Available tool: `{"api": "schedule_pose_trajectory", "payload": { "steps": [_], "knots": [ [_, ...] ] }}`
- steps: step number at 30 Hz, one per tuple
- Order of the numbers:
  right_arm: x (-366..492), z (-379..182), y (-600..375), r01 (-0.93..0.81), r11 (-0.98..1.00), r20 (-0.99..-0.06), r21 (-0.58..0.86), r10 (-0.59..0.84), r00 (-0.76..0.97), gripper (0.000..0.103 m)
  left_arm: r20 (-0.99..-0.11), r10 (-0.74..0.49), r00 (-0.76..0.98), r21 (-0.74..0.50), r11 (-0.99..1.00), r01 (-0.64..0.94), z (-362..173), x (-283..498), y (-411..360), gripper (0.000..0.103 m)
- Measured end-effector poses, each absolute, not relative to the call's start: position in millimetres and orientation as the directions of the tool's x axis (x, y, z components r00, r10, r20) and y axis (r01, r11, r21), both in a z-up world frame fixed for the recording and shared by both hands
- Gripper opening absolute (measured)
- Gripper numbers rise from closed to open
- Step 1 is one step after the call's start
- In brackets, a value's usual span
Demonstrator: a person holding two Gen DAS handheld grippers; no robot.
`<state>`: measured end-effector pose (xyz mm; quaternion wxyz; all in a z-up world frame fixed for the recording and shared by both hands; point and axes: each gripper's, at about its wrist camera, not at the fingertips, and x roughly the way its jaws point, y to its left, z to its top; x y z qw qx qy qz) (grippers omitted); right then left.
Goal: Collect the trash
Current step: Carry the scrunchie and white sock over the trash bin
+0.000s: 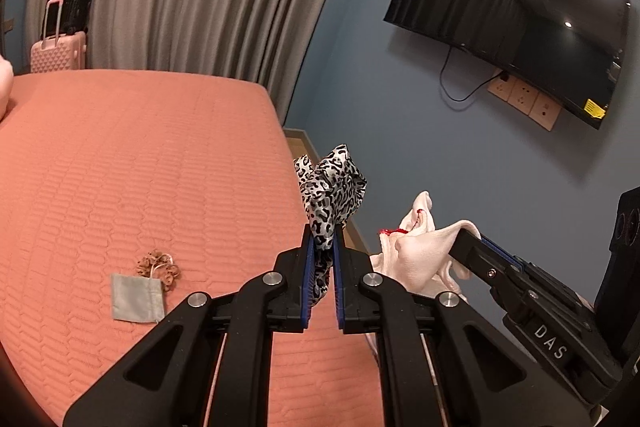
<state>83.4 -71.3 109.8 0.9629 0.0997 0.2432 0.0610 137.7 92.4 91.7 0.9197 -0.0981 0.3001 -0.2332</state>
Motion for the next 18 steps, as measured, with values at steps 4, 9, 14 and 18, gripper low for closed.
{"api": "schedule_pose_trajectory", "payload": {
  "steps": [4, 9, 14, 18],
  "knots": [
    [58, 132, -96, -0.039, 0.976, -0.41, 0.213, 0.125, 0.903, 0.006, -0.472, -0.527, 0.707, -0.302, 0.85, 0.433, 111, 118, 67, 0.009],
    [31, 152, -125, 0.002, 0.976, -0.366, 0.216, 0.079, 0.927, 0.006, -0.442, -0.569, 0.694, -0.277, 0.822, 0.498, 130, 101, 38, 0.009],
    [7, 166, -153, 0.045, 0.974, -0.331, 0.221, 0.031, 0.943, 0.006, -0.422, -0.604, 0.676, -0.246, 0.794, 0.556, 141, 84, 7, 0.009],
    [-10, 169, -176, 0.077, 0.97, -0.316, 0.229, -0.001, 0.949, 0.006, -0.414, -0.626, 0.66, -0.226, 0.774, 0.592, 148, 71, -14, 0.009]
  ]
}}
